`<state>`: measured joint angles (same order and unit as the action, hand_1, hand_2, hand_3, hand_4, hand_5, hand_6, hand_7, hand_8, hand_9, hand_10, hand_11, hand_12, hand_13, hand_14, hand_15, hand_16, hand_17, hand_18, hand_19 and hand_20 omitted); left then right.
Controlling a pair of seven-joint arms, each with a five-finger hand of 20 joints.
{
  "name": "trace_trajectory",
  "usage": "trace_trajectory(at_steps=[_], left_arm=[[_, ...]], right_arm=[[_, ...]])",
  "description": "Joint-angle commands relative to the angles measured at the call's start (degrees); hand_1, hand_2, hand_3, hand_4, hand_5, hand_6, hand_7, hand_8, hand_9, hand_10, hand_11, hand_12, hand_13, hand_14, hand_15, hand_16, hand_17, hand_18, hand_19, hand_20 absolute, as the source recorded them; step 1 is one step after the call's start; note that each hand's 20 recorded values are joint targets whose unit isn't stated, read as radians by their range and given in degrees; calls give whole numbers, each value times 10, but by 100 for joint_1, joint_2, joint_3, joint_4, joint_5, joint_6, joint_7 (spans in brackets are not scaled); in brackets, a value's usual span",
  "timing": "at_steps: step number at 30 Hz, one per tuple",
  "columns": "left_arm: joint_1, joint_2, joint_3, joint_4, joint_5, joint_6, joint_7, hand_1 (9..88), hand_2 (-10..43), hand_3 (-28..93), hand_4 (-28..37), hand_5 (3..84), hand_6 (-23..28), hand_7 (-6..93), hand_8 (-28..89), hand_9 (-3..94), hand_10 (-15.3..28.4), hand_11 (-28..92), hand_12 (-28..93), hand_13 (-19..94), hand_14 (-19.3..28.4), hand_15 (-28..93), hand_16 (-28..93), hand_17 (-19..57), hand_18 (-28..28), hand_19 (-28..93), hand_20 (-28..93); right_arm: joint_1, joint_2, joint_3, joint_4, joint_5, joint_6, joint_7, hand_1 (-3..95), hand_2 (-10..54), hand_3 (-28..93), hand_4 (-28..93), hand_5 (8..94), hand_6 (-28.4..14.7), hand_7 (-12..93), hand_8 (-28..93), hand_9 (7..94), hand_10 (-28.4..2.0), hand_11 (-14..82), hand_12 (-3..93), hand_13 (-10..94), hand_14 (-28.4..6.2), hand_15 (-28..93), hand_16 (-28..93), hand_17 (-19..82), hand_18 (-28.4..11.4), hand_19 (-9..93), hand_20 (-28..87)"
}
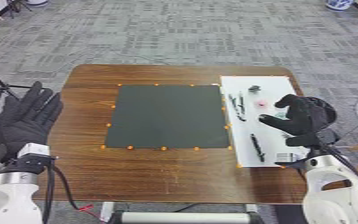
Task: Arrange flowers
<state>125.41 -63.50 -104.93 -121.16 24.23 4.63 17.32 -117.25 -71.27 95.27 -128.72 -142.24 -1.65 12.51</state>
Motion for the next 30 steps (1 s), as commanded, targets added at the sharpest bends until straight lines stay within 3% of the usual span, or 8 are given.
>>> trace_trajectory(at_steps=[1, 6, 12, 25, 30], left_arm=[[45, -21, 26, -22, -40, 42, -53, 250, 163, 660, -283, 387, 84, 63, -77, 315, 151, 168, 81, 233, 147, 209, -42, -63, 105, 330, 40], [35, -17, 15, -19, -39, 50, -29, 250, 163, 660, -283, 388, 85, 63, -77, 316, 152, 171, 83, 235, 148, 214, -44, -65, 107, 333, 42], [51, -31, -2, -28, -48, 74, -32, 251, 163, 659, -283, 390, 86, 65, -77, 317, 154, 171, 83, 236, 149, 219, -45, -65, 108, 333, 42], [41, -35, 7, -22, -47, 73, -56, 251, 164, 660, -283, 390, 86, 66, -77, 319, 156, 174, 85, 237, 149, 222, -45, -69, 114, 338, 46], [47, -51, 2, -11, -43, 73, -63, 252, 164, 660, -283, 391, 86, 66, -77, 320, 157, 175, 85, 238, 149, 223, -44, -68, 114, 333, 46]], right_arm=[[2, 392, -421, 69, -1964, -451, 628, 212, -95, 671, -283, 395, -100, 532, -220, 350, -236, 661, 592, 320, -253, 784, 583, 109, -257, 677, 465], [215, 514, -629, 243, -2000, -857, 820, 236, -95, 658, -283, 509, -70, 582, -209, 458, -218, 678, 590, 391, -248, 793, 576, 141, -276, 698, 469], [454, 570, -781, 345, -1856, -1423, 795, 277, -95, 647, -283, 571, -55, 587, -200, 530, -201, 675, 582, 456, -235, 791, 579, 166, -281, 707, 471], [732, 620, -1211, 543, -1970, -2559, 969, 303, -95, 659, -283, 635, -40, 500, -155, 573, -193, 649, 564, 495, -231, 777, 564, 189, -284, 714, 474], [892, 567, -1321, 667, -1749, -3060, 1338, 307, -95, 659, -283, 637, -41, 489, -148, 575, -195, 642, 562, 499, -232, 775, 560, 192, -284, 715, 473]])
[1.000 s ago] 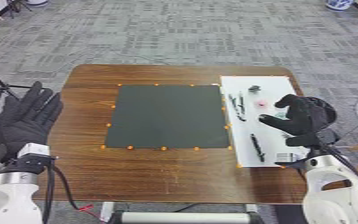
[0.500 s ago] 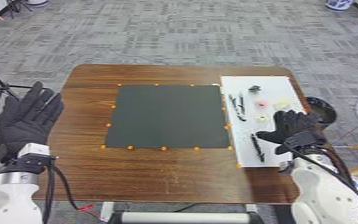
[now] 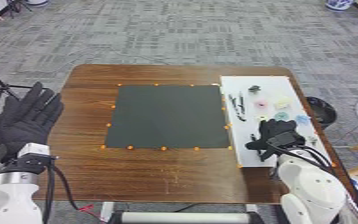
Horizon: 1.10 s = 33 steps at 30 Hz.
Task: Arrange flowers
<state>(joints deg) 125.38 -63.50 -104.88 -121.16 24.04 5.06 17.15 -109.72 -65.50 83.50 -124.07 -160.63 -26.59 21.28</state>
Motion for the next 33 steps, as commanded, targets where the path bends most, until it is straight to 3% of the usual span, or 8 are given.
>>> trace_trajectory(at_steps=[1, 7, 15, 18, 20, 26, 33], left_arm=[[46, -58, -5, -2, -28, 16, -50, 251, 164, 660, -283, 391, 86, 67, -77, 320, 156, 176, 85, 238, 149, 223, -45, -68, 114, 333, 46], [111, -62, -52, -39, -37, 44, -16, 251, 164, 660, -283, 391, 86, 67, -78, 319, 156, 177, 84, 238, 149, 225, -44, -70, 115, 331, 49], [91, -79, -55, -27, -19, 12, -58, 251, 164, 660, -283, 391, 86, 68, -78, 320, 156, 178, 84, 238, 150, 226, -45, -70, 115, 330, 51], [84, -80, -56, -23, -21, 21, -59, 251, 164, 660, -283, 391, 86, 68, -78, 320, 156, 178, 84, 238, 150, 225, -45, -70, 115, 331, 52], [82, -86, -62, -23, -30, 35, -56, 252, 164, 660, -283, 391, 86, 68, -78, 319, 155, 178, 84, 238, 150, 225, -45, -69, 115, 330, 52], [84, -106, -78, -14, -83, 41, -24, 246, 164, 672, -283, 391, 86, 69, -78, 319, 157, 178, 84, 239, 151, 228, -44, -70, 116, 331, 53], [102, -103, -93, -16, -118, 87, 2, 246, 164, 673, -283, 392, 86, 68, -78, 320, 155, 180, 84, 239, 151, 230, -45, -71, 116, 331, 53]], right_arm=[[128, -25, -144, 232, 19, -576, 446, 307, -95, 658, -283, 637, -41, 487, -147, 575, -195, 641, 561, 500, -231, 774, 559, 192, -284, 715, 472], [123, -59, -213, 319, -30, -618, 461, 325, -95, 656, -283, 637, -43, 480, -144, 572, -196, 639, 555, 507, -229, 770, 555, 195, -284, 718, 471], [178, -121, -279, 391, 99, -959, 457, 371, -95, 700, -282, 670, -36, 458, -136, 604, -184, 623, 515, 535, -217, 761, 536, 211, -284, 734, 475], [187, -156, -360, 452, 7, -1066, 354, 403, -95, 677, -282, 681, -31, 417, 52, 617, -178, 615, 509, 550, -212, 757, 531, 218, -284, 736, 481], [235, -173, -466, 521, 70, -1172, 428, 416, -95, 670, -282, 688, -28, 409, 116, 629, -174, 613, 504, 558, -209, 756, 530, 223, -284, 739, 482], [302, -247, -599, 650, 372, -1406, 541, 459, -95, 632, -209, 663, -12, 537, 171, 644, -174, 622, 498, 577, -203, 759, 529, 233, -284, 748, 488], [299, -270, -485, 629, 909, -1304, 916, 494, -95, 683, -176, 670, -8, 572, 170, 670, -160, 582, 561, 598, -195, 755, 517, 249, -284, 757, 477]])
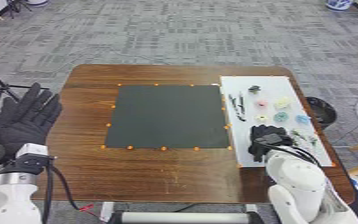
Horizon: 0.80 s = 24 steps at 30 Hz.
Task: Arrange flowers
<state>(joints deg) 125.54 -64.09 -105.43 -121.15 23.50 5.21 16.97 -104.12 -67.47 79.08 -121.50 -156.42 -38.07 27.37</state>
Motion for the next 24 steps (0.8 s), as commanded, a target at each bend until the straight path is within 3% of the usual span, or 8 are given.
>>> trace_trajectory(at_steps=[1, 7, 10, 16, 17, 19, 21, 24], left_arm=[[118, -52, -52, -33, -66, 72, 37, 246, 164, 673, -283, 392, 86, 68, -78, 320, 156, 180, 84, 239, 151, 231, -45, -71, 116, 332, 53], [158, -47, -74, -30, -123, 107, 73, 244, 163, 676, -283, 393, 86, 69, -79, 321, 156, 181, 84, 240, 151, 232, -45, -71, 116, 332, 53], [184, -34, -48, -31, -136, 201, 98, 246, 163, 673, -283, 393, 86, 70, -79, 321, 157, 181, 83, 240, 151, 234, -45, -71, 116, 332, 54], [182, -6, -35, 42, -166, 207, 76, 245, 163, 676, -283, 394, 87, 72, -80, 322, 158, 182, 83, 241, 153, 237, -46, -71, 117, 333, 54], [180, -9, -46, 82, -129, 231, 58, 245, 162, 676, -283, 394, 87, 72, -80, 322, 158, 183, 83, 241, 153, 237, -46, -71, 117, 333, 54], [186, -37, -28, 125, -77, 433, 71, 246, 162, 676, -283, 394, 87, 72, -80, 322, 159, 184, 83, 241, 153, 238, -47, -71, 117, 334, 54], [264, -85, -96, 149, -151, 354, 61, 245, 162, 678, -283, 395, 88, 72, -80, 323, 158, 184, 82, 243, 152, 239, -49, -70, 117, 334, 54], [326, -106, -243, 221, -121, 312, -11, 248, 162, 674, -283, 395, 87, 70, -82, 326, 155, 181, 77, 246, 144, 225, -55, -68, 116, 334, 53]], right_arm=[[-270, -67, -21, 364, 498, -81, 297, 495, -95, 689, -165, 674, -15, 579, 173, 677, -157, 573, 573, 600, -194, 754, 514, 255, -284, 761, 475], [-347, -23, 92, 222, 508, 569, 273, 466, -95, 729, -124, 675, -26, 611, 183, 704, -149, 546, 594, 609, -185, 748, 506, 277, -284, 774, 464], [-354, 20, 101, 136, 491, 1030, 266, 459, -95, 743, -101, 683, -34, 610, 187, 710, -145, 536, 604, 615, -178, 741, 502, 297, -279, 777, 454], [-308, 103, 102, -139, 572, 1800, 198, 457, -95, 741, -81, 700, -37, 598, 189, 720, -131, 523, 616, 636, -174, 737, 499, 316, -277, 786, 445], [-286, 112, 91, -180, 601, 1872, 178, 459, -95, 741, -78, 704, -37, 594, 190, 721, -130, 521, 621, 641, -174, 736, 498, 318, -278, 787, 445], [-204, 96, 27, -233, 680, 2016, 175, 459, -95, 740, -74, 707, -36, 591, 193, 725, -128, 516, 624, 644, -174, 736, 499, 320, -278, 789, 443], [-82, 49, -86, -243, 807, 2210, 194, 459, -95, 740, -71, 710, -36, 587, 195, 726, -127, 513, 627, 647, -174, 735, 499, 322, -279, 791, 443], [321, -72, -344, -171, 1266, 2241, 301, 459, -95, 740, -68, 714, -36, 582, 197, 727, -125, 511, 630, 649, -173, 735, 500, 323, -279, 793, 442]])
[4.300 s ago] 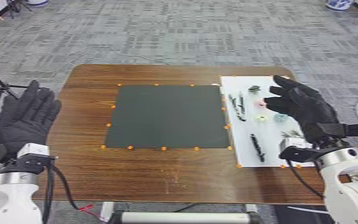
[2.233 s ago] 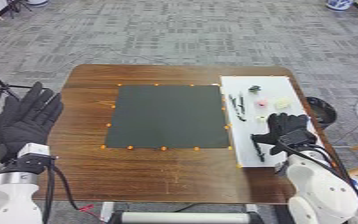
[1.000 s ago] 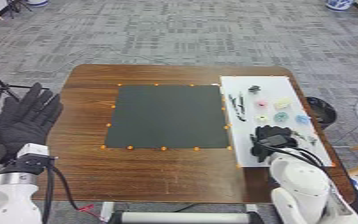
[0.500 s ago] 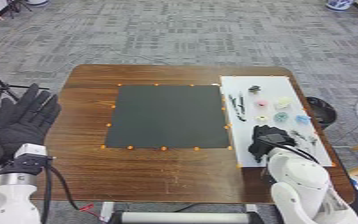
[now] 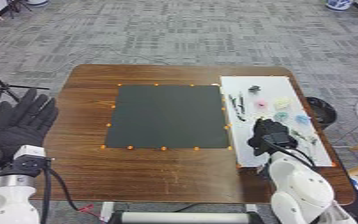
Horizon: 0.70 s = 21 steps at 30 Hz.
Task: Arrange flowers
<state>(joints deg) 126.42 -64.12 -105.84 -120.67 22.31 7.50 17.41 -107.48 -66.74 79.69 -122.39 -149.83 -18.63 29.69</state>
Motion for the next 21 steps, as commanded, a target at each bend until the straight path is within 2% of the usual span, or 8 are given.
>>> trace_trajectory(at_steps=[1, 2, 3, 5, 10, 15, 17, 21], left_arm=[[270, -104, -275, 192, 69, 116, -45, 251, 163, 669, -283, 395, 86, 69, -83, 329, 148, 176, 72, 247, 137, 213, -59, -67, 116, 332, 52], [300, -95, -337, 197, 175, 220, -23, 251, 164, 668, -283, 395, 84, 68, -83, 332, 144, 174, 70, 250, 132, 205, -61, -67, 115, 331, 51], [341, -86, -404, 199, 195, 243, -5, 251, 164, 667, -283, 396, 82, 68, -83, 335, 143, 173, 68, 251, 126, 201, -62, -67, 115, 331, 50], [420, -67, -527, 191, 101, 186, 18, 250, 165, 667, -283, 397, 80, 66, -85, 340, 140, 168, 63, 256, 121, 193, -62, -66, 115, 330, 50], [568, -44, -656, 149, 83, 205, -26, 253, 167, 661, -283, 399, 75, 66, -86, 344, 136, 167, 60, 258, 117, 188, -61, -66, 113, 331, 50], [561, 2, -647, 157, 23, 235, 21, 252, 175, 643, -283, 398, 74, 66, -86, 342, 139, 167, 60, 257, 119, 190, -59, -67, 113, 333, 50], [518, 30, -582, 159, -22, 208, 20, 249, 175, 644, -283, 397, 74, 66, -86, 342, 140, 168, 60, 257, 120, 191, -59, -68, 113, 334, 50], [499, 81, -542, 181, 0, 151, 13, 247, 175, 647, -283, 398, 75, 66, -86, 342, 141, 170, 61, 257, 121, 192, -59, -68, 113, 336, 50]], right_arm=[[828, -186, -510, -29, 744, 274, 90, 460, -95, 739, -69, 715, -36, 581, 198, 727, -126, 510, 629, 650, -173, 735, 500, 324, -279, 793, 442], [1012, -234, -629, 48, 827, 239, 94, 460, -95, 738, -68, 716, -36, 580, 199, 727, -126, 510, 630, 650, -173, 735, 501, 324, -279, 793, 441], [1180, -271, -749, 146, 876, 255, 60, 461, -95, 737, -68, 717, -37, 579, 200, 727, -125, 510, 630, 650, -173, 735, 501, 324, -279, 794, 440], [1552, -411, -927, 313, 1181, -103, 201, 465, -95, 732, -72, 718, -37, 576, 202, 726, -126, 510, 630, 649, -173, 734, 502, 324, -279, 794, 439], [2205, -644, -1449, 645, 1565, -150, 244, 475, -95, 721, -78, 716, -39, 570, 205, 723, -131, 512, 623, 646, -178, 733, 505, 322, -279, 794, 435], [2842, -1206, -1903, 1183, 2308, -552, 394, 478, -95, 715, -77, 715, -38, 569, 207, 722, -130, 515, 620, 645, -178, 735, 502, 322, -280, 797, 433], [2972, -1351, -2124, 1374, 2123, -530, 275, 481, -95, 712, -80, 715, -38, 569, 206, 721, -131, 517, 620, 646, -177, 735, 501, 321, -280, 798, 432], [3198, -1703, -2516, 1916, 1689, -225, 62, 485, -95, 709, -81, 717, -40, 564, 206, 721, -129, 517, 616, 645, -178, 736, 499, 322, -281, 800, 431]])
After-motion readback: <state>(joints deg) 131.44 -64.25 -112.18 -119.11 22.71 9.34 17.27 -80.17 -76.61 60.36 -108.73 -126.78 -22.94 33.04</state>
